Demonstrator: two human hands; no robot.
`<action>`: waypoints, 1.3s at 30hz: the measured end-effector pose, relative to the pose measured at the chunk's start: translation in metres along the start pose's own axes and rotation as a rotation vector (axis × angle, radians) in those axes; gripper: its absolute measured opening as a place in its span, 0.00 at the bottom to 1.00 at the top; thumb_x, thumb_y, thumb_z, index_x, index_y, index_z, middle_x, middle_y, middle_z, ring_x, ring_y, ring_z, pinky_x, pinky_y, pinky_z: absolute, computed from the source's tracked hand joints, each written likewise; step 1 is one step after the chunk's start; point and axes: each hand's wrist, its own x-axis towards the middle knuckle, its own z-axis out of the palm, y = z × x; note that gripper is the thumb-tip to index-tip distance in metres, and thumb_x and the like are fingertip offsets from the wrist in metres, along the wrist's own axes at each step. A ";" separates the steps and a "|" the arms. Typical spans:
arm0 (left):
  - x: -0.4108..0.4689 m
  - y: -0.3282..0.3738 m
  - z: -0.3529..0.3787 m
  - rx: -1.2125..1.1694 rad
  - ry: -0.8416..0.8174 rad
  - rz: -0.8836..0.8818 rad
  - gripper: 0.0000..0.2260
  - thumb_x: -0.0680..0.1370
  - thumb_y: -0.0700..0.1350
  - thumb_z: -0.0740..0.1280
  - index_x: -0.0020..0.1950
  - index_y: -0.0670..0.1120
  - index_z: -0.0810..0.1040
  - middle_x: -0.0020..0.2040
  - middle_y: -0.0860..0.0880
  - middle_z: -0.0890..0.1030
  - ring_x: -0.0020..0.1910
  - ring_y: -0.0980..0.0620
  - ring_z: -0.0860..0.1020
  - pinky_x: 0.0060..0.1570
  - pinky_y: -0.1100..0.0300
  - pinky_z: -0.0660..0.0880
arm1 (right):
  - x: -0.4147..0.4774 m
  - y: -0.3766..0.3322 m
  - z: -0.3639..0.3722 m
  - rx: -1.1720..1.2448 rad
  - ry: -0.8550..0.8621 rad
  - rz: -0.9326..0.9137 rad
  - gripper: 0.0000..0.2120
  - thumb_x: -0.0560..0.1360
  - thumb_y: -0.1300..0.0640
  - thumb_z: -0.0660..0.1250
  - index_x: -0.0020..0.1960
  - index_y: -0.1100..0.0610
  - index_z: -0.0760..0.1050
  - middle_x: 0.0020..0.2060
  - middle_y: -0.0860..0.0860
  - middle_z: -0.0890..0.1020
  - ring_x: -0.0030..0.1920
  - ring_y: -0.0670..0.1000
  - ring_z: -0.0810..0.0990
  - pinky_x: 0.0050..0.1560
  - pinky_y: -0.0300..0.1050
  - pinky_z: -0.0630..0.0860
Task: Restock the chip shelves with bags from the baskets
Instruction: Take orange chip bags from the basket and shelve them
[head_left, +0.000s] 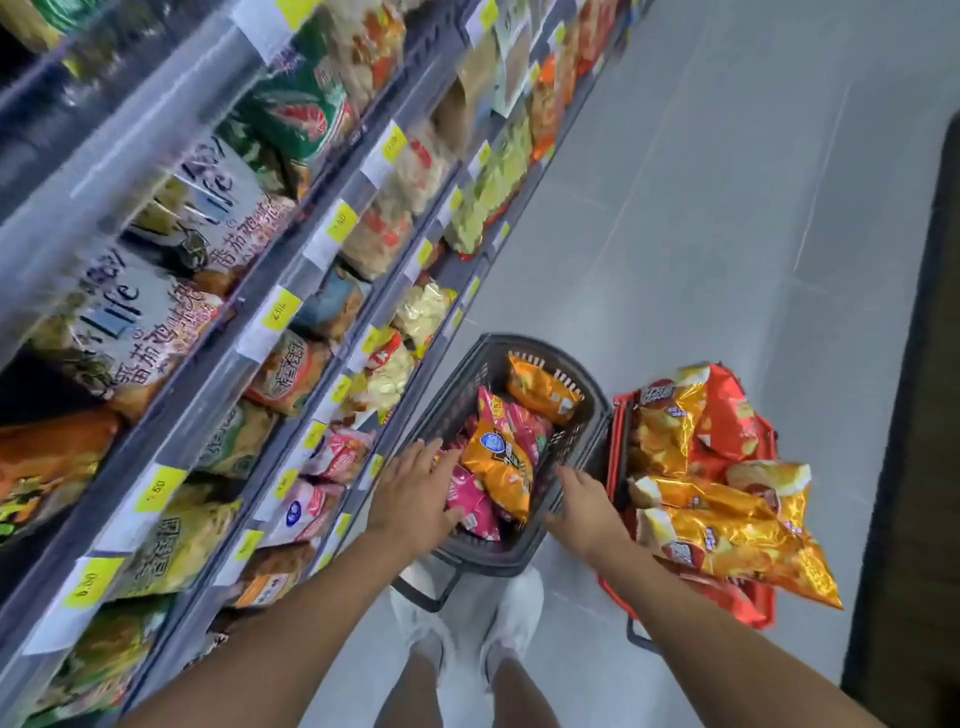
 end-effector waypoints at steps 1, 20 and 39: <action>0.014 -0.005 0.011 -0.030 -0.006 -0.003 0.36 0.80 0.59 0.68 0.83 0.53 0.56 0.84 0.48 0.56 0.84 0.44 0.53 0.81 0.46 0.54 | 0.014 0.005 0.012 0.001 -0.020 0.018 0.33 0.76 0.52 0.72 0.77 0.60 0.65 0.70 0.59 0.73 0.72 0.62 0.69 0.73 0.53 0.67; 0.136 -0.069 0.141 -0.644 -0.007 -0.162 0.33 0.81 0.54 0.71 0.82 0.50 0.60 0.79 0.50 0.66 0.77 0.49 0.67 0.69 0.56 0.66 | 0.201 0.041 0.146 -0.030 0.059 0.083 0.12 0.79 0.54 0.69 0.61 0.52 0.81 0.52 0.57 0.86 0.53 0.61 0.84 0.53 0.52 0.79; 0.138 -0.013 0.089 -1.119 -0.200 -0.313 0.39 0.71 0.65 0.76 0.77 0.49 0.72 0.71 0.49 0.78 0.67 0.51 0.78 0.66 0.52 0.76 | 0.142 0.027 0.054 0.708 0.116 0.090 0.04 0.76 0.56 0.75 0.44 0.54 0.87 0.35 0.51 0.86 0.36 0.46 0.83 0.47 0.49 0.84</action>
